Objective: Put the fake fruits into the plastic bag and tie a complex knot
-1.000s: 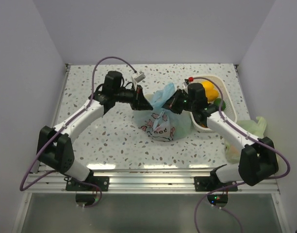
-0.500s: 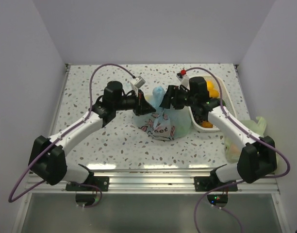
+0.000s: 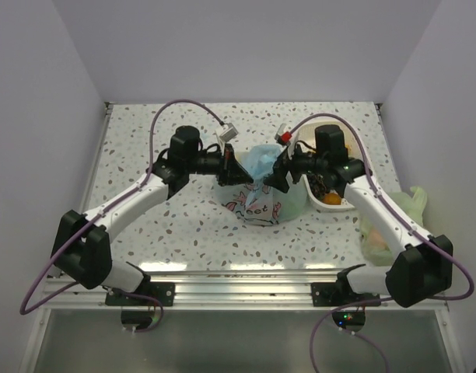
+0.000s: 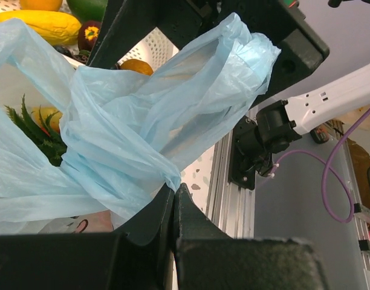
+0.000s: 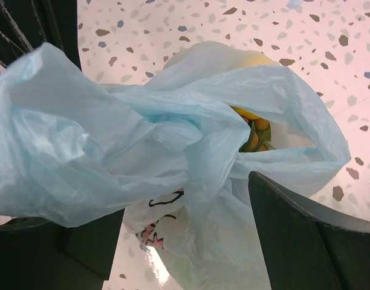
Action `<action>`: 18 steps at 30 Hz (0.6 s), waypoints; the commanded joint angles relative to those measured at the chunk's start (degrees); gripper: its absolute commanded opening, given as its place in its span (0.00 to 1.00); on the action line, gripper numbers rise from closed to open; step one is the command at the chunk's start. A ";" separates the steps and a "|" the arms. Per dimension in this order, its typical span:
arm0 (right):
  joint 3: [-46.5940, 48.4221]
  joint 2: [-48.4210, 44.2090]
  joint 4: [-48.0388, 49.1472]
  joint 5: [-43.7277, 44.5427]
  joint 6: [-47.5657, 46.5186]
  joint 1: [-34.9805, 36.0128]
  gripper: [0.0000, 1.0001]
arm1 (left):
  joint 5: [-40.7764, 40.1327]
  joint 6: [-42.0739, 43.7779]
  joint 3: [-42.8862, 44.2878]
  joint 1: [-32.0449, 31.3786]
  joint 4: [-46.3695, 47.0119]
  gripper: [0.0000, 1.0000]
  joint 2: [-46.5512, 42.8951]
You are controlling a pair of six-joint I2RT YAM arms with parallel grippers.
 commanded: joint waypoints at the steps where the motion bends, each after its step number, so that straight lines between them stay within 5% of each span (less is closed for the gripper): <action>1: -0.99 2.15 2.77 -4.21 -8.79 0.73 0.84 | 3.27 1.33 2.18 0.53 1.83 0.00 0.66; 9: -3.46 3.39 6.74 -3.78 -16.95 3.11 0.83 | 5.82 -0.16 2.27 0.80 2.62 0.00 1.72; 13: -3.37 4.27 7.52 -2.11 -19.42 4.60 0.72 | 6.78 -1.13 2.18 1.41 4.29 0.00 2.60; 14: -3.37 4.62 8.05 -0.89 -19.60 5.12 0.50 | 7.39 -1.57 1.92 1.58 4.82 0.00 2.60; 18: -3.29 6.63 12.70 5.35 -11.47 6.18 0.00 | 7.58 -1.40 1.65 1.67 4.91 0.00 2.60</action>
